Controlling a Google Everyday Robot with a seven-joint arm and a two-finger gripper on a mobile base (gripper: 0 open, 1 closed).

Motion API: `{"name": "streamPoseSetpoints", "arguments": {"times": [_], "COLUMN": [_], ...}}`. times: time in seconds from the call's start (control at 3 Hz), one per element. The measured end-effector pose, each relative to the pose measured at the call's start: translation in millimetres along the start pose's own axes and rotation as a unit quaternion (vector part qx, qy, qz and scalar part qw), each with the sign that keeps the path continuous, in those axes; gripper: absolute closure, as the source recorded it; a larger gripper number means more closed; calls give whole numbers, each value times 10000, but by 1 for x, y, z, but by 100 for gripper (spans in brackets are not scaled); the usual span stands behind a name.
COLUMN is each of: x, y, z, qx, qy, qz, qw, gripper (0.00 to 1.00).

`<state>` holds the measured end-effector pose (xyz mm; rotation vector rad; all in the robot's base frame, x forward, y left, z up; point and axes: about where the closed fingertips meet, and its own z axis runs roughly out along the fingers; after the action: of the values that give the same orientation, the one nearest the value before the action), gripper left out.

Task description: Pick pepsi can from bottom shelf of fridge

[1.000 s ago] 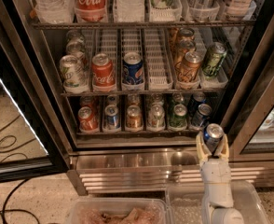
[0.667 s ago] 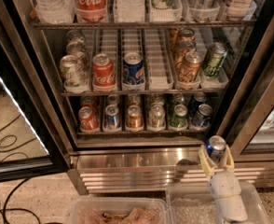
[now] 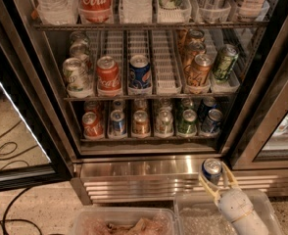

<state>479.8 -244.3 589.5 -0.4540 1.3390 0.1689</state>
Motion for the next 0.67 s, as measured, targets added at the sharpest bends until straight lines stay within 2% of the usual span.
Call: {"name": "streamPoseSetpoints", "arguments": {"times": [0.33,0.67], "x": [0,-5], "y": [0,7], "z": [0,5], "qx": [-1,-196], "qy": [-4,-95], "qz": [-1,-8], "qw": [10000,9998], "gripper": [100,100]}}
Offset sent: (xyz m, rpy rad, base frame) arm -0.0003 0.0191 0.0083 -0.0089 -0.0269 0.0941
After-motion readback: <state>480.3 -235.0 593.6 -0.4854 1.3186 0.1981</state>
